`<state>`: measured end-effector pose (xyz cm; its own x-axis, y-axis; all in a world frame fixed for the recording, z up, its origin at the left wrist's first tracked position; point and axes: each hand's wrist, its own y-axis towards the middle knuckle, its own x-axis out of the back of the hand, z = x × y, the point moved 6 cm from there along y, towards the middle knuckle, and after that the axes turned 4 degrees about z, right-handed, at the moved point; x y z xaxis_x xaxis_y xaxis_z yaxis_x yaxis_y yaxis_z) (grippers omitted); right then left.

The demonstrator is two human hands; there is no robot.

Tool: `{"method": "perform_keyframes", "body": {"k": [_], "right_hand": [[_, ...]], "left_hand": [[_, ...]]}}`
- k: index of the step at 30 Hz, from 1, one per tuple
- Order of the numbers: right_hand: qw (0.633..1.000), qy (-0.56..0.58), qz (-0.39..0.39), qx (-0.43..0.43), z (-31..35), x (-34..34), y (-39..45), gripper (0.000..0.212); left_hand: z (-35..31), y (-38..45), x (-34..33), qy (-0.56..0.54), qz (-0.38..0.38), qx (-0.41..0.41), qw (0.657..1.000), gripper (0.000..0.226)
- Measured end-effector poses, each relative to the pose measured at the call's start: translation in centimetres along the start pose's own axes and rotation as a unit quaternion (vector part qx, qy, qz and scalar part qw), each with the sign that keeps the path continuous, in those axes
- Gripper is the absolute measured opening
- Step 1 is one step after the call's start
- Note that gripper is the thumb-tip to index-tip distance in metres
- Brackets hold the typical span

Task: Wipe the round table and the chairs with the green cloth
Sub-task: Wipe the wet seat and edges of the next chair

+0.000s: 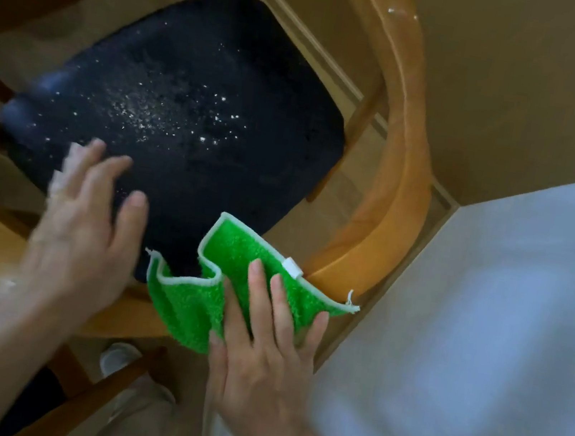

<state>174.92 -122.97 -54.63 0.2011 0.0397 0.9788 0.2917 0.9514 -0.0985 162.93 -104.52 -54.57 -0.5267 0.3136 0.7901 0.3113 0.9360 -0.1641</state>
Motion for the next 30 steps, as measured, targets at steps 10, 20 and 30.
{"method": "perform_keyframes", "body": {"k": [10,20,30], "right_hand": [[0.873,0.383,-0.149,-0.262,-12.8,5.8,8.2,0.064],[0.53,0.778,-0.13,-0.31,-13.9,1.8,7.3,0.039],[0.773,0.524,0.012,-0.358,-18.8,5.4,12.0,0.034]], "left_hand": [[-16.2,-3.8,-9.0,-0.336,0.286,-0.052,0.896,0.032],[-21.7,0.1,-11.4,-0.357,0.373,-0.033,0.856,0.033],[-20.0,-0.5,-11.8,-0.244,0.326,-0.045,0.912,0.033]]}}
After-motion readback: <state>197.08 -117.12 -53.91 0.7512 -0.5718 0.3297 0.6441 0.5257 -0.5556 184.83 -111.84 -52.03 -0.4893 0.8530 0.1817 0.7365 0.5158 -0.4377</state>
